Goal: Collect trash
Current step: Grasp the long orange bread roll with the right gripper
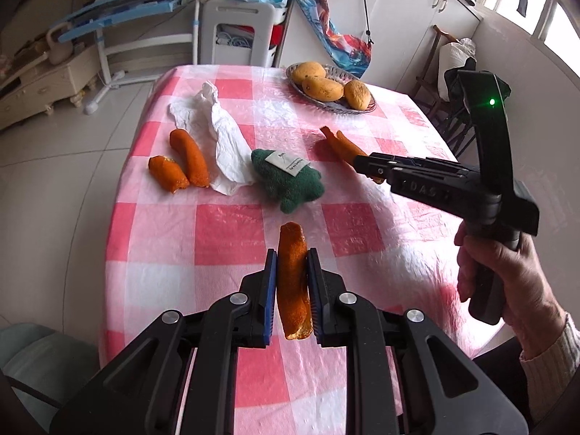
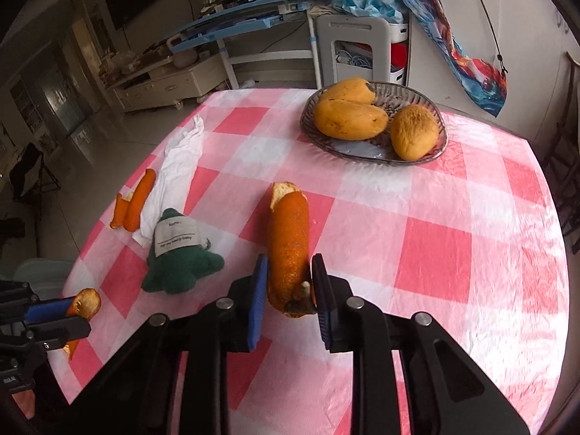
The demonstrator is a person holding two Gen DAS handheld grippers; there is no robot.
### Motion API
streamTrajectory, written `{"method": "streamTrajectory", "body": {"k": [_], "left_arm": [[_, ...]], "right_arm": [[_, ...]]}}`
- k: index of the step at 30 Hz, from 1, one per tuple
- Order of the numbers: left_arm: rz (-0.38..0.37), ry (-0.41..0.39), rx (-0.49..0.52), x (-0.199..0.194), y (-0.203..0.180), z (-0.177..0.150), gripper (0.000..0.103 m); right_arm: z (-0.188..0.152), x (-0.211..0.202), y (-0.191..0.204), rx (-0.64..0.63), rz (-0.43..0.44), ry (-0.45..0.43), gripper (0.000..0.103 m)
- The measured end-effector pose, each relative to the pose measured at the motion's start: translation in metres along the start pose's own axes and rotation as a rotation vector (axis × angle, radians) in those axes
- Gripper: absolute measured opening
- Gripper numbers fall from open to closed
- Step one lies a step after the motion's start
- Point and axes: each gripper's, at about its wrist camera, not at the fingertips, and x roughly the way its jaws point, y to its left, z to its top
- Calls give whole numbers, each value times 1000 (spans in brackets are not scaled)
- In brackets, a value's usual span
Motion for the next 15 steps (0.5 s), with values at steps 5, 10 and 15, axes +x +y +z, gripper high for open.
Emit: {"method": "streamTrajectory", "body": {"k": [5,10,15], "left_arm": [[45,-52,18,-17,-10,-18,16],[90,-107,45,-31,-19,-32,16],[94,-108,31,-37,-21,-46,16]], "right_arm": [[-10,-20,11,7,38,-24,24],[-21,-40,20,-10,53,-45,20],[-34,-42,21,-26,31,-24,19]]}}
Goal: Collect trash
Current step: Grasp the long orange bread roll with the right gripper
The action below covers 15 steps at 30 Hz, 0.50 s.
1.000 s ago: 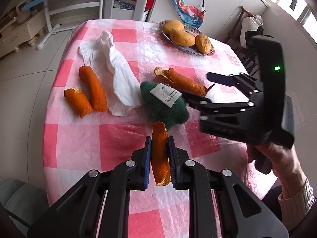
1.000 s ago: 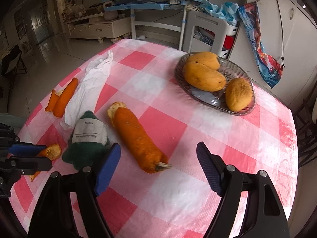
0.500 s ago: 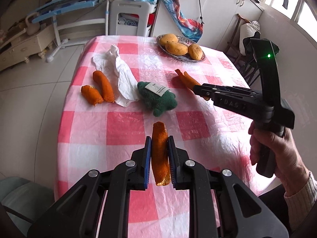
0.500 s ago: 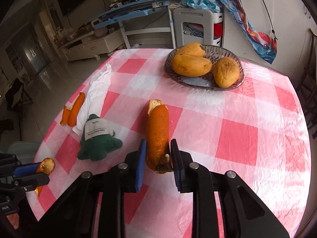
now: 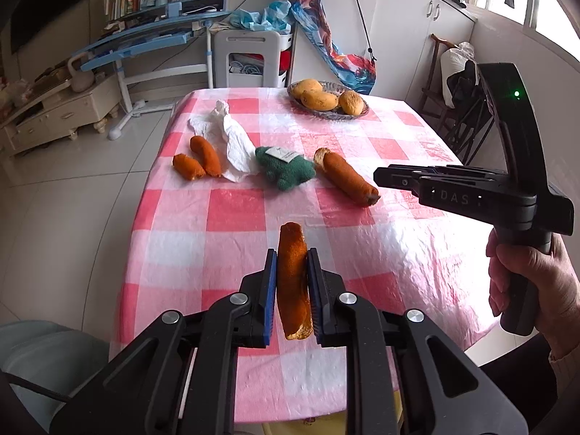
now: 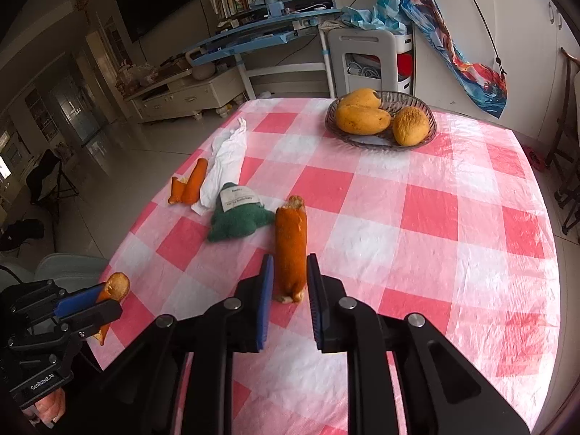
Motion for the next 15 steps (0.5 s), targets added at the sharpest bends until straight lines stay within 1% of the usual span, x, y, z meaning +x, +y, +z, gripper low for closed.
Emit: {"method": "streamTrajectory", "body": {"k": [2,3,4,5,6,7,9,12,13,14,15], "left_arm": [[-2,6,-19,-2,2,-5,16],[-4,9,-28,-2,4,-8,16],[-4,12,-39,-3,5,-10,16],[-5,14,-45,-3,7,-11,16],[-5,15,-48,-2,6,-13,16],[-5,16,-49,-2,7,-12,16],[-5,15,-51,-1,6,-13,16],[-9,14,-58,1,7,-11,16],[-8,12,-58,1,7,-10,16],[-7,11,-57,1,7,-9,16],[-7,8,-57,2,8,-7,16]], "right_arm": [[-5,0,0,1,-19,0,19],[-4,1,0,5,-22,-4,23],[-4,2,-1,13,-24,-8,33],[-2,4,-2,24,-28,-16,39],[0,7,-3,32,-36,-24,47],[3,11,-3,39,-43,-27,49],[8,23,-4,49,-50,-15,49],[9,46,-3,42,-86,26,49],[9,48,-1,27,-101,15,48],[9,50,1,4,-127,19,46],[9,49,4,-17,-133,22,37]]}}
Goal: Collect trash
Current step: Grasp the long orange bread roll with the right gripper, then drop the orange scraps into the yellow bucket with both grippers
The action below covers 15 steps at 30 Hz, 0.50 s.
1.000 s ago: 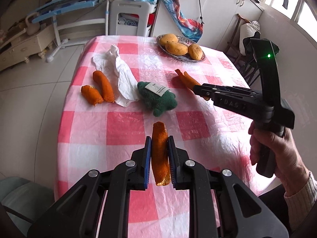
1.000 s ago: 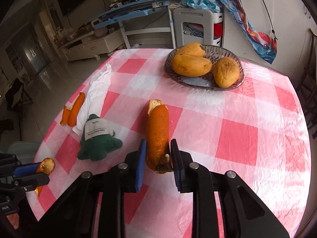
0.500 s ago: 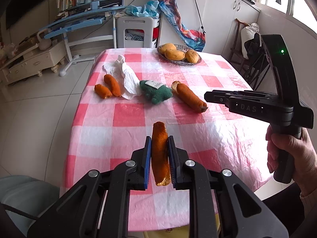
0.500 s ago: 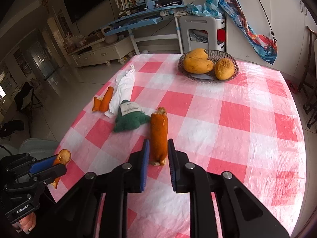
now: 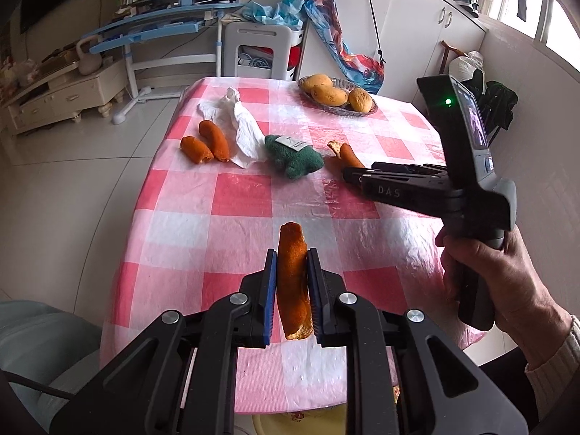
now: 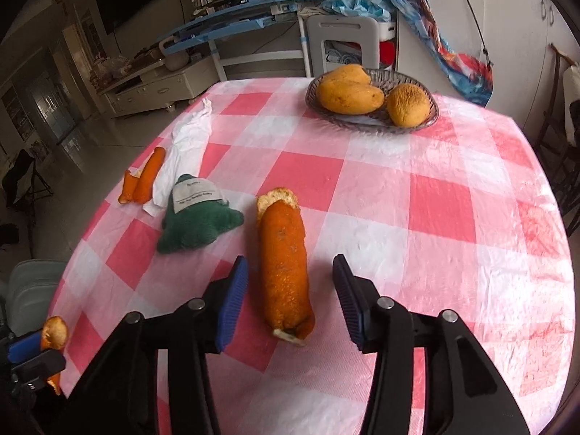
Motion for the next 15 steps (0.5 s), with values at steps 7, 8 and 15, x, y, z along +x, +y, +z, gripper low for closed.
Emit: {"method": "streamTrajectory", "body": {"k": [7,8,15], "left_arm": [[-26,-46,-23,-8,1,6,16],[-25,-54,-22,-11,1,6,16],[-32,-107,-23,-32,-3,-8,16]], "right_arm": [[-8,-25,2,-7,70,-9,22],[-10,-35,6,-17,78,-23,22],[-53,-107,22,36,194,-125,22]]}}
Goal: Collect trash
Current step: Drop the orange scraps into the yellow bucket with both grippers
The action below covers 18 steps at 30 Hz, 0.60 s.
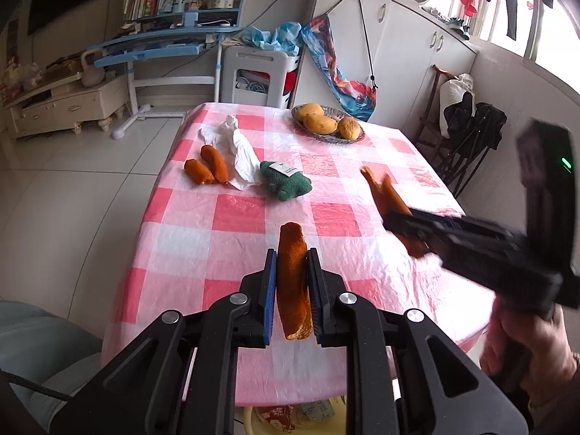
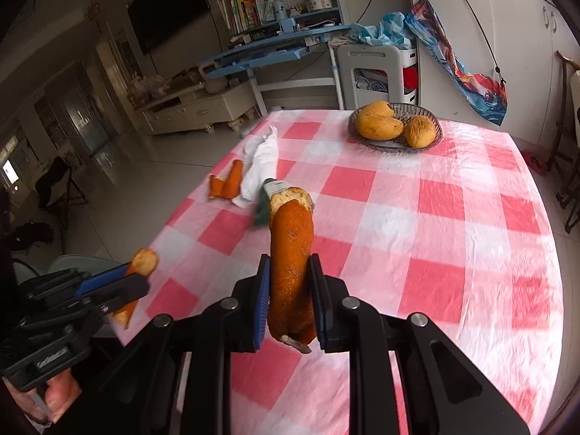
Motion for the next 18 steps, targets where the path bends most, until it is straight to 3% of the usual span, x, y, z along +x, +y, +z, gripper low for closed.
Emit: {"method": "streamTrajectory", "body": {"k": [6,14,18], "left_arm": [[-3,9,-3,-18,-2,-27,16],[-10,32,5,-40,-4,-61,16],[-10,62,20,-46,-8,-78,16]], "right_arm": [[-58,-31,36,-10,55,31,22],[-104,-34,55,-8,73,138,22],[-115,-36,51,39,63,161,31]]}}
